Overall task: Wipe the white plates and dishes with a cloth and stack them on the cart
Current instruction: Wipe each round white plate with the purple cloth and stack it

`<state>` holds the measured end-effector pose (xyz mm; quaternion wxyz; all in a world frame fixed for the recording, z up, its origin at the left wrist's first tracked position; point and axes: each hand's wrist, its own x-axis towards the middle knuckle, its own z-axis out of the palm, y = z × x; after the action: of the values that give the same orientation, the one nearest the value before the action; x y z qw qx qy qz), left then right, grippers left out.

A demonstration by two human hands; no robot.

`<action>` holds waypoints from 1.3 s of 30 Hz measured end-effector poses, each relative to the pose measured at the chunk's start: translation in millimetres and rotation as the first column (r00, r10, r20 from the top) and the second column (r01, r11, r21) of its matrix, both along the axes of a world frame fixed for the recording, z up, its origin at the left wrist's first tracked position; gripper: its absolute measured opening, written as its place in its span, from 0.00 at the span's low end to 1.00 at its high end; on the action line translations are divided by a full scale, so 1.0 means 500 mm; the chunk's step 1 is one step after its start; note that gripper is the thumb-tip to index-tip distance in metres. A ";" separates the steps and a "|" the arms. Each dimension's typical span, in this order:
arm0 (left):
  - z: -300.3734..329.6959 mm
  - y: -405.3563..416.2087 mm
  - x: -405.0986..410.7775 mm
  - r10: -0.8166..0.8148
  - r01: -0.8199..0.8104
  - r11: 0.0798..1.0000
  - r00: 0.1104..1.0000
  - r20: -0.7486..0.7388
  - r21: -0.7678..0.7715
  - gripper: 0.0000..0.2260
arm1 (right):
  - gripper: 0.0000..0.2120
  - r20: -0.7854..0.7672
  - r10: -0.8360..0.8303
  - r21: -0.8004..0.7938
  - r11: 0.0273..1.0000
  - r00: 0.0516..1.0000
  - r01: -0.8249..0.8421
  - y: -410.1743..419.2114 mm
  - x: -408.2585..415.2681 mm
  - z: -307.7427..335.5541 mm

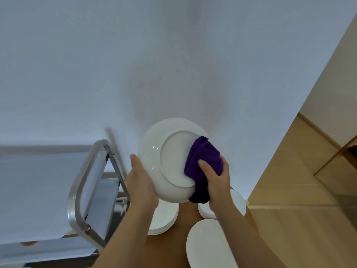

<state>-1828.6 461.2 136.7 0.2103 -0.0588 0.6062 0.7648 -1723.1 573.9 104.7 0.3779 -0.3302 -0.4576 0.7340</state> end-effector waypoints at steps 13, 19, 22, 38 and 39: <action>0.083 -0.020 -0.094 -0.849 0.813 0.527 0.518 0.105 0.248 0.32 | 0.31 0.260 0.607 0.160 0.740 0.751 -0.653 0.132 0.045 0.121; 0.066 -0.002 -0.077 -0.776 0.743 0.628 0.622 0.108 0.231 0.18 | 0.32 0.340 0.497 0.200 0.791 0.798 -0.578 0.138 0.025 0.116; 0.071 0.001 -0.071 -0.739 0.709 0.666 0.669 0.080 0.230 0.17 | 0.17 0.240 0.499 0.139 0.831 0.833 -0.538 0.126 0.030 0.095; 0.048 0.041 0.022 -0.506 0.517 0.856 0.828 -0.241 -0.021 0.08 | 0.19 0.133 -0.044 -0.087 0.995 0.990 0.056 -0.018 0.006 0.054; 0.044 0.042 0.030 -0.513 0.521 0.853 0.819 -0.257 -0.040 0.08 | 0.17 0.141 -0.026 -0.076 0.996 0.990 0.037 -0.005 0.001 0.068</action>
<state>-1813.7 482.0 158.5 0.3296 0.2113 0.6092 0.6896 -1722.6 571.1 138.7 0.3430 -0.4028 -0.4485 0.7204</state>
